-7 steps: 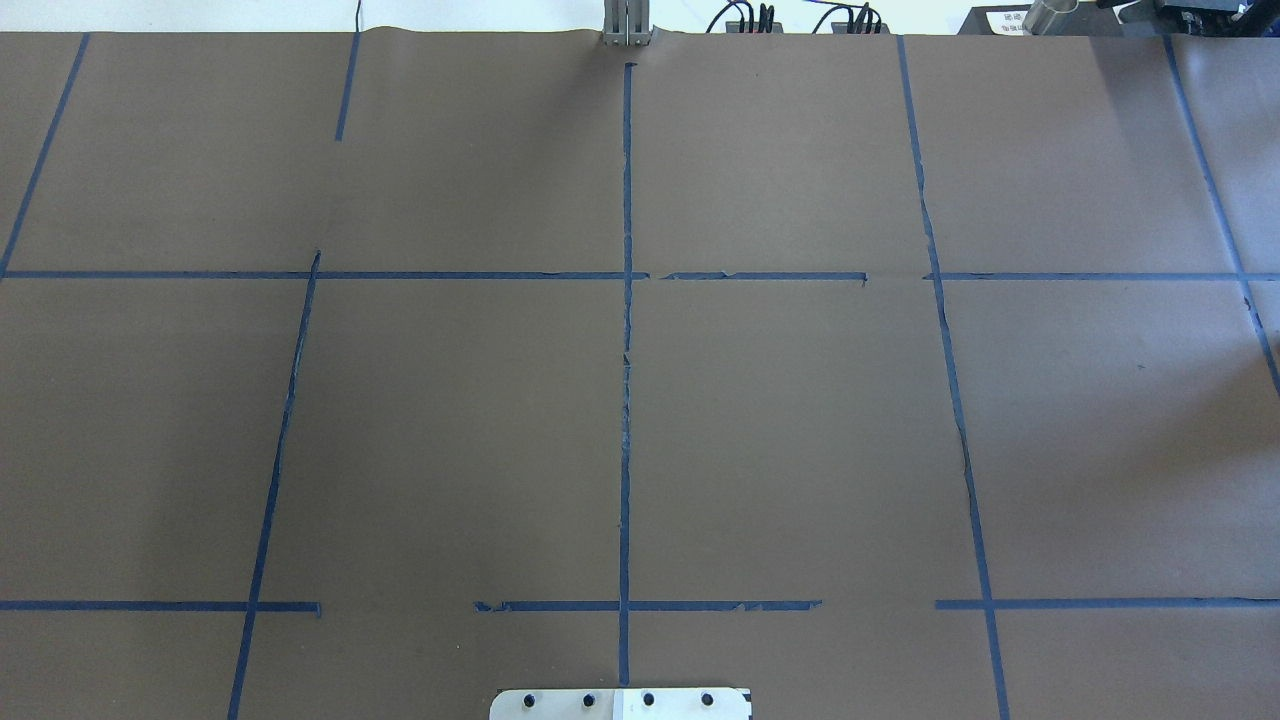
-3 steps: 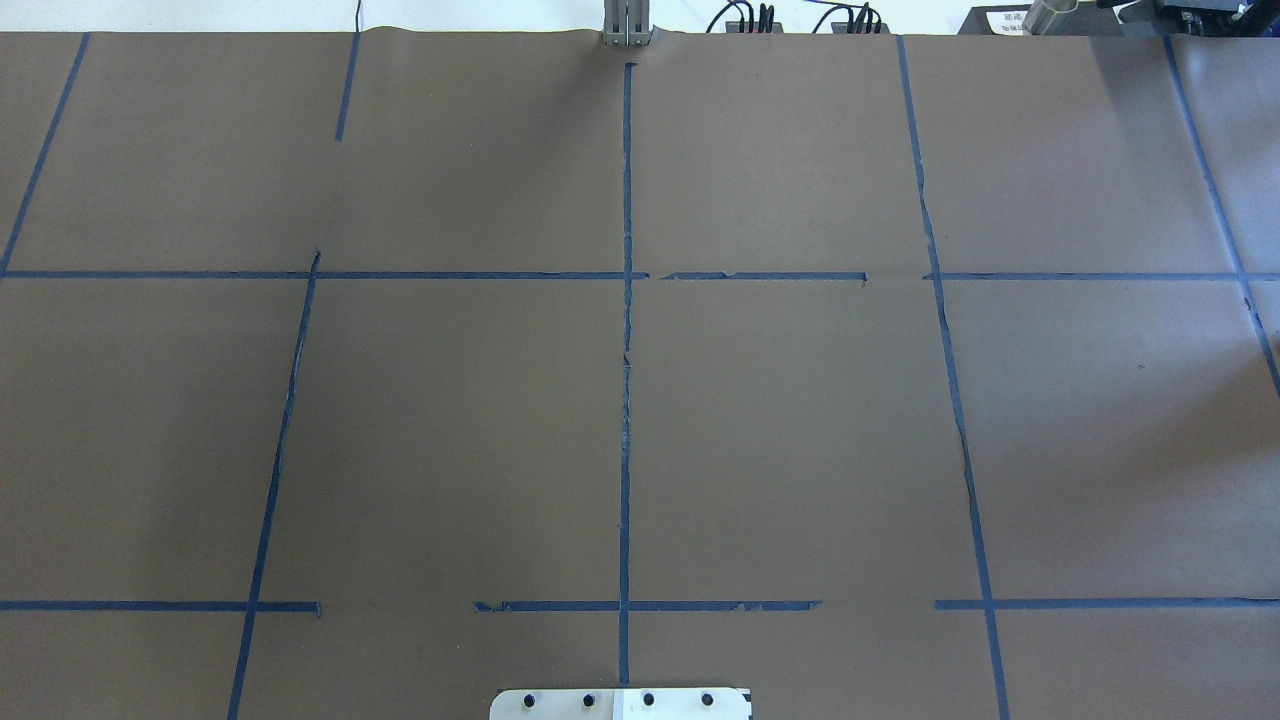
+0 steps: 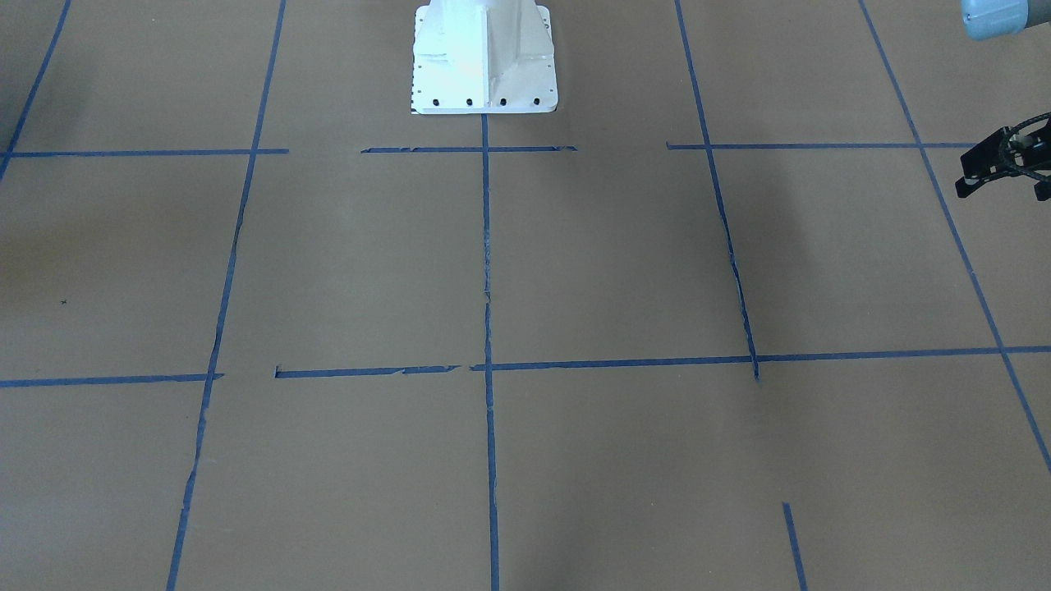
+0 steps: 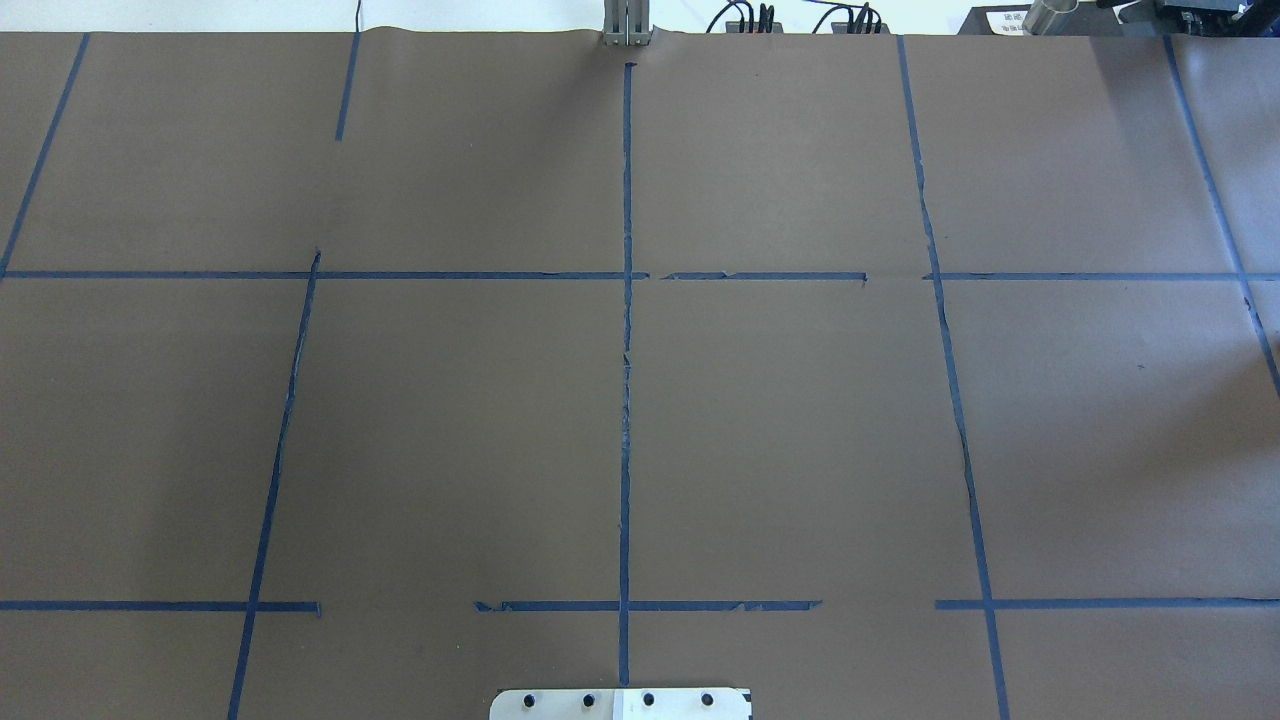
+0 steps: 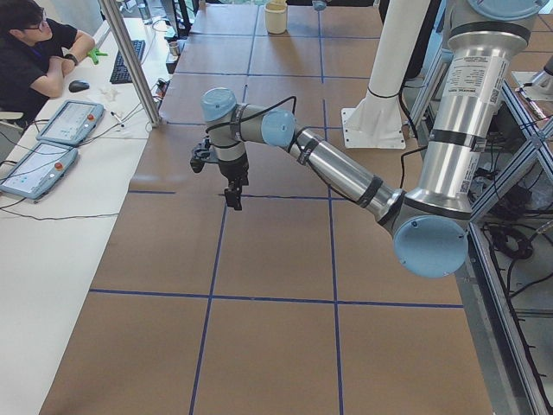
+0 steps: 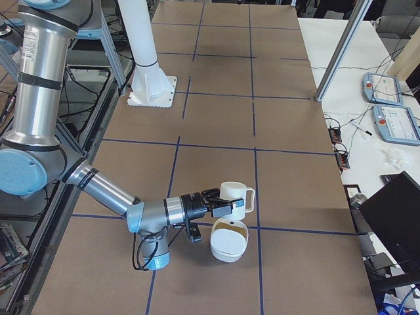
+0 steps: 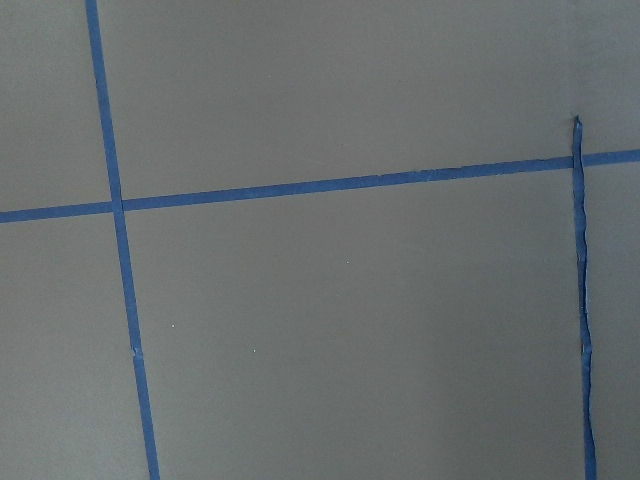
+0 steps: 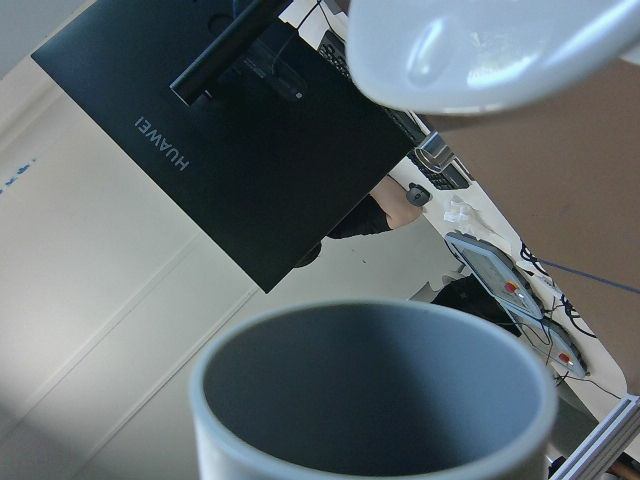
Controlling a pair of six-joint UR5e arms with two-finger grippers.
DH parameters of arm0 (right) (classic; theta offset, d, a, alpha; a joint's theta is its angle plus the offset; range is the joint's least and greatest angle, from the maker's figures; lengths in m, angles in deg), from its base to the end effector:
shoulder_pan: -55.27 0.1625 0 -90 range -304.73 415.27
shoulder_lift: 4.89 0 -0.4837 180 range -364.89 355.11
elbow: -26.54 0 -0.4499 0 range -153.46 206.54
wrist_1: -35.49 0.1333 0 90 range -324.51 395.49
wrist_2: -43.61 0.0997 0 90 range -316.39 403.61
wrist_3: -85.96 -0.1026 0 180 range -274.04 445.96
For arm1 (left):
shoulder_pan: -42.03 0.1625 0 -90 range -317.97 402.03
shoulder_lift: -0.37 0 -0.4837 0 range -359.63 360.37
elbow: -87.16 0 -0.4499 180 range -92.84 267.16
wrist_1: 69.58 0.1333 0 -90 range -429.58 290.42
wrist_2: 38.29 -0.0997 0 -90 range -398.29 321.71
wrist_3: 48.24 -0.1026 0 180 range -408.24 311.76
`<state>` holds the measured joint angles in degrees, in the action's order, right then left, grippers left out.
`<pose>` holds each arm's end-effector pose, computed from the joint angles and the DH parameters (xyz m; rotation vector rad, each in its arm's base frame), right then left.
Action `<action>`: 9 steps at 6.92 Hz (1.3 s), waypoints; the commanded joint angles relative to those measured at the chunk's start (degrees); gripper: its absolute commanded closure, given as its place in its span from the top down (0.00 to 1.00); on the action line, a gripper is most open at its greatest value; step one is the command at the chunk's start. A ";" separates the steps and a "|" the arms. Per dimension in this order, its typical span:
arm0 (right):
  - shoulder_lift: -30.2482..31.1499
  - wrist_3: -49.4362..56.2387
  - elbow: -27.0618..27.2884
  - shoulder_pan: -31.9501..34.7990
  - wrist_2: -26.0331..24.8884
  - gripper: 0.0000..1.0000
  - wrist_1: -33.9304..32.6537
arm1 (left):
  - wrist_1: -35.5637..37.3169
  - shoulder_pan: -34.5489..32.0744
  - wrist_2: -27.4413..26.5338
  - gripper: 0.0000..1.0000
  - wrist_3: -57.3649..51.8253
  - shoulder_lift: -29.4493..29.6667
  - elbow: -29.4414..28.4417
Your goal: Left arm hands cup to right arm to dump lemon
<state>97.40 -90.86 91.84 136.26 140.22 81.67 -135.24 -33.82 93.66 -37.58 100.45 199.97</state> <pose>0.0666 -0.3559 0.7911 -0.2230 -2.2228 1.8748 0.0772 -0.5708 0.4551 -0.0178 0.7447 0.1127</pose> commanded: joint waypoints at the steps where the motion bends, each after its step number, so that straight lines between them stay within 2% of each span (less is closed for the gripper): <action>1: -0.07 10.31 0.79 -0.05 2.77 0.01 -0.22 | 0.00 0.09 0.07 1.00 0.06 0.11 -0.05; 4: -0.07 35.23 2.20 -0.66 6.30 0.00 -2.75 | 0.00 0.09 0.07 1.00 0.06 0.03 -0.14; 7: -0.07 58.95 8.42 -1.45 9.64 0.00 -12.06 | 0.00 0.18 0.07 1.00 0.06 0.03 -0.14; 9: 0.10 72.85 14.13 -2.77 9.91 0.00 -19.70 | 0.00 0.18 0.07 1.00 0.06 0.03 -0.14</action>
<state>97.38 -27.13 103.10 134.11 149.80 65.88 -135.24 -33.66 93.72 -37.52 100.48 199.84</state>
